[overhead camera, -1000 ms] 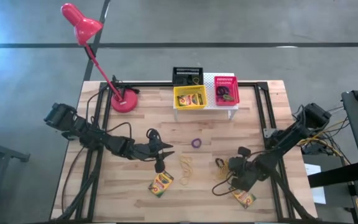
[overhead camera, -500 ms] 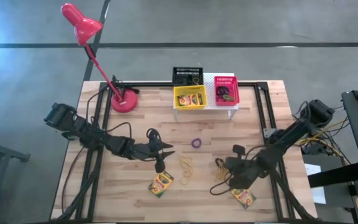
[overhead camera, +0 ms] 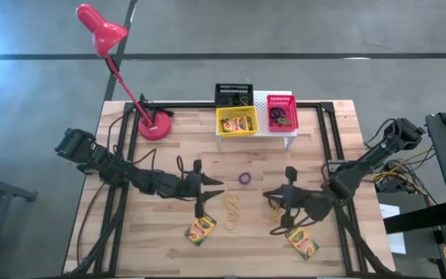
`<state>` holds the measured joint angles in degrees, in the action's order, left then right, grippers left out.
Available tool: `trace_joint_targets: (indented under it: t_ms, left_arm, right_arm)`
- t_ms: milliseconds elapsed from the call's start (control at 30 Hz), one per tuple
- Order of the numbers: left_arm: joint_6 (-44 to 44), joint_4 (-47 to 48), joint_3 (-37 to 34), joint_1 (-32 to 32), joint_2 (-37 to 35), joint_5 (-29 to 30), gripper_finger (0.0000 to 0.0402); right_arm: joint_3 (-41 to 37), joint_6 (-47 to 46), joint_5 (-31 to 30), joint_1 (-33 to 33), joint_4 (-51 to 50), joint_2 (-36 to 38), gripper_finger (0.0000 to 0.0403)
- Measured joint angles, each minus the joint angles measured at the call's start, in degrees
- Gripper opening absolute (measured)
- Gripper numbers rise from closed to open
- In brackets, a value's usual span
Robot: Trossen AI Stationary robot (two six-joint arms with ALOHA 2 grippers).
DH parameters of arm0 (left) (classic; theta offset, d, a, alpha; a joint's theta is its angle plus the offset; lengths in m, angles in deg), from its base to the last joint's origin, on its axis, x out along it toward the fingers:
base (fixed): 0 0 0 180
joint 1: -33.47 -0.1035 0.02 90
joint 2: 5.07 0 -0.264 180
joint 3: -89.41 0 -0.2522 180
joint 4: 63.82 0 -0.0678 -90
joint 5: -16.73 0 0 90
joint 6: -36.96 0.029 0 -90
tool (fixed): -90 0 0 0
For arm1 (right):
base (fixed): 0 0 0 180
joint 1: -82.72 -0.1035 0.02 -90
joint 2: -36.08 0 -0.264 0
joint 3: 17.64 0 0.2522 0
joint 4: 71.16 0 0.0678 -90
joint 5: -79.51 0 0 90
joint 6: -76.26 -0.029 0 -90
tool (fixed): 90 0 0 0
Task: Pick & Place Office Desk Supplies
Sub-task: Put the yellow rubber band into the black bin on the shelf
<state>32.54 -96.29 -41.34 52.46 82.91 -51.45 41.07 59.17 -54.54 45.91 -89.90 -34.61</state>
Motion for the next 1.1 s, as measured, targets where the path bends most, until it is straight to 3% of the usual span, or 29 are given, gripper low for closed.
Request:
trace_joint_targets:
  t_ms: [167,367,767,933,1100]
  left_arm:
    - [6.47,0.82,3.85,-0.09,0.40,-3.87,0.0135]
    - [7.31,1.09,7.31,-1.11,3.90,-4.74,0.0173]
    - [-3.62,1.17,12.15,-5.48,12.48,-5.52,0.0300]
    - [-2.00,0.98,17.09,-5.53,16.74,-10.42,0.0322]
    - [-1.57,3.87,22.81,-5.53,21.01,-12.66,0.0319]
  right_arm:
    - [-0.02,9.49,0.43,3.49,13.51,-3.92,0.0008]
    - [-0.02,12.94,0.61,7.23,22.44,-8.81,0.0008]
    - [2.93,11.53,1.24,8.84,22.59,-11.66,0.0008]
    - [3.02,11.54,1.22,8.88,22.59,-11.62,0.0008]
    - [2.99,11.53,1.22,8.89,22.58,-11.62,0.0008]
